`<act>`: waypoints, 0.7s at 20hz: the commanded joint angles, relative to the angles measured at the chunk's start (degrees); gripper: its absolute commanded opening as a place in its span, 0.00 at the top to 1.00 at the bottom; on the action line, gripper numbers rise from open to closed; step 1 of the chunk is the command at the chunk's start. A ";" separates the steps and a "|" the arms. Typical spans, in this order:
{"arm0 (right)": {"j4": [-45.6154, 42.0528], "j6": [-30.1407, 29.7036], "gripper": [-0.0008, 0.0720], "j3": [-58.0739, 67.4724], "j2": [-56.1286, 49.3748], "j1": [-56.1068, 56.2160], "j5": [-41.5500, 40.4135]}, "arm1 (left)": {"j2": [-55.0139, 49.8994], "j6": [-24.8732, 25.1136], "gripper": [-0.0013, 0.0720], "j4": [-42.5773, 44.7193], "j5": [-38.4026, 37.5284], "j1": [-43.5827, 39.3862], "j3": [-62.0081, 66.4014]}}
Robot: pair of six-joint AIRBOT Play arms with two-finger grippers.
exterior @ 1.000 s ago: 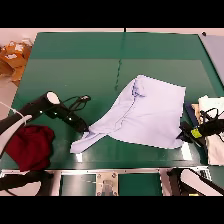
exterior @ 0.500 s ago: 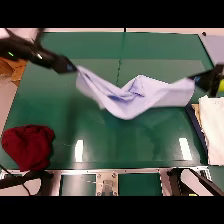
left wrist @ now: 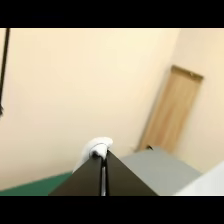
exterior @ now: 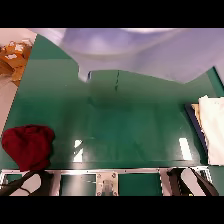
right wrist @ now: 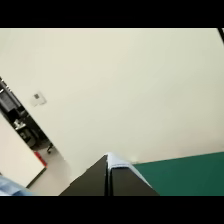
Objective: Fold the shirts.
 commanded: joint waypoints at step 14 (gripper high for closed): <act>-20.11 -8.55 0.97 -33.51 -12.50 20.17 -14.19 | -2.89 4.55 0.96 18.86 18.23 -16.90 -43.19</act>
